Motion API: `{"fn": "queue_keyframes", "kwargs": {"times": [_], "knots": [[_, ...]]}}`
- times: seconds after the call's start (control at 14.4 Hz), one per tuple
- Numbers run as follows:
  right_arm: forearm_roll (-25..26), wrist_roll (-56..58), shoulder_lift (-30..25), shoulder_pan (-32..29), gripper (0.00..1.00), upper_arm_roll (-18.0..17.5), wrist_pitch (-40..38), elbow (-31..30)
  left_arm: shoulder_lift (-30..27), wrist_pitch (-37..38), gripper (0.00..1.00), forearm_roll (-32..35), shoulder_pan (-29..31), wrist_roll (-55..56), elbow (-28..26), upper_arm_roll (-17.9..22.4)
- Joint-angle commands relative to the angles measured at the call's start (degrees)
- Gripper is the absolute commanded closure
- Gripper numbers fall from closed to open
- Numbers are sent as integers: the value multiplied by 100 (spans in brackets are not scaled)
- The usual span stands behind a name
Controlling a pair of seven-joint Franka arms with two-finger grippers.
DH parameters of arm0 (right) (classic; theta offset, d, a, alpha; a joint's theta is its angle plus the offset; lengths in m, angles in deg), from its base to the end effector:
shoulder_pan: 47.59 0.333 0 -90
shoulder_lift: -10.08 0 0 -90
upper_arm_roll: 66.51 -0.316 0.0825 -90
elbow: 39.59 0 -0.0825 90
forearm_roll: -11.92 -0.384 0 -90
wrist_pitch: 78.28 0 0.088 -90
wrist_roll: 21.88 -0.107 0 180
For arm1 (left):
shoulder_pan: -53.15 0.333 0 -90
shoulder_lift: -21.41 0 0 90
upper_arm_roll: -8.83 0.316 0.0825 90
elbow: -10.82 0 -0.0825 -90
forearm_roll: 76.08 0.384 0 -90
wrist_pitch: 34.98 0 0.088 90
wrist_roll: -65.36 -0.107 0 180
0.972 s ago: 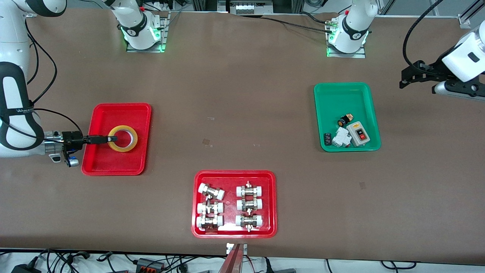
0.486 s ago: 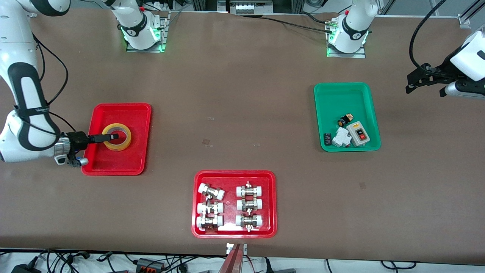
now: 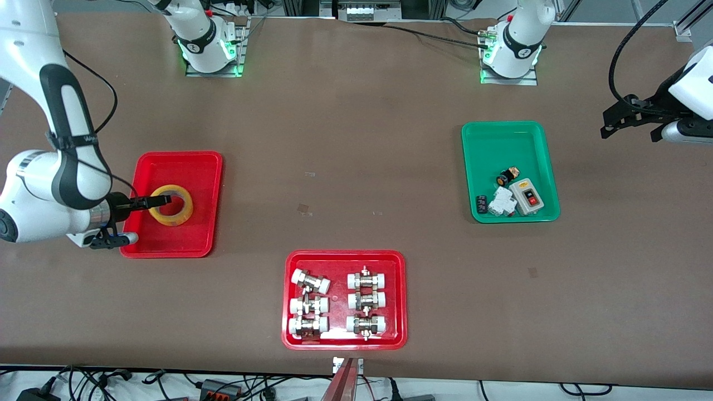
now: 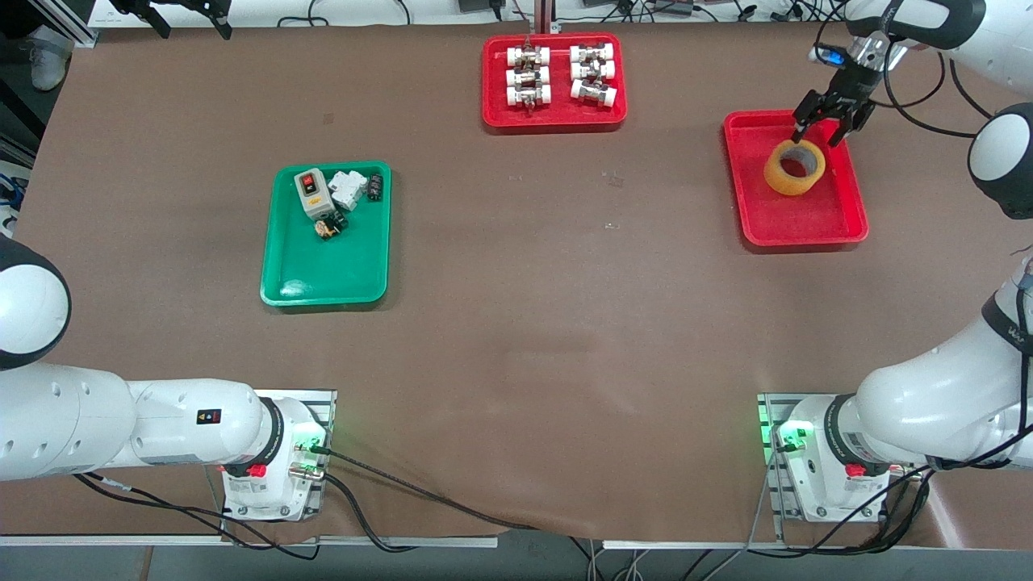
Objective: Left arm passes tape to right arm into tray
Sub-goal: 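Lower the tape roll into the empty red tray with the right gripper, then open the right gripper to release the tape in the red tray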
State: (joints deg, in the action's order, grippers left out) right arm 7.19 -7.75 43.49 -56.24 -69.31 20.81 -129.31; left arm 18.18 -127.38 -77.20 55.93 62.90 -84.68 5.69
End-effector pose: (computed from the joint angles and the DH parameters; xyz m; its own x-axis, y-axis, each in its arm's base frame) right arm 0.6436 -0.0621 0.2778 0.9176 0.1407 -0.3718 0.0721 -0.9787 -0.1924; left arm 0.5398 -0.0062 0.6135 0.9988 -0.0483 0.0029 -0.0483 -0.9987 0.0163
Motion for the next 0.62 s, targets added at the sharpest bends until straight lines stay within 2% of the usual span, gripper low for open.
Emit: {"fn": "queue_keyframes", "kwargs": {"times": [0.0, 0.21, 0.42, 0.56], "knots": [[332, -270, -536, 92, 0, 8, -22, -45, 85, 47, 0, 121, 73, 88, 145, 7], [481, -366, -783, 232, 0, -1, -600, 480, 94, 65, 0, 121, 108, 79, 154, 7], [587, -656, -783, 320, 0, -54, -1583, 1542, 94, 65, 0, 69, 108, 79, 162, -2], [640, -640, -783, 443, 0, -28, -1910, 2158, 94, 65, 0, 60, 108, 70, 154, -2]]}}
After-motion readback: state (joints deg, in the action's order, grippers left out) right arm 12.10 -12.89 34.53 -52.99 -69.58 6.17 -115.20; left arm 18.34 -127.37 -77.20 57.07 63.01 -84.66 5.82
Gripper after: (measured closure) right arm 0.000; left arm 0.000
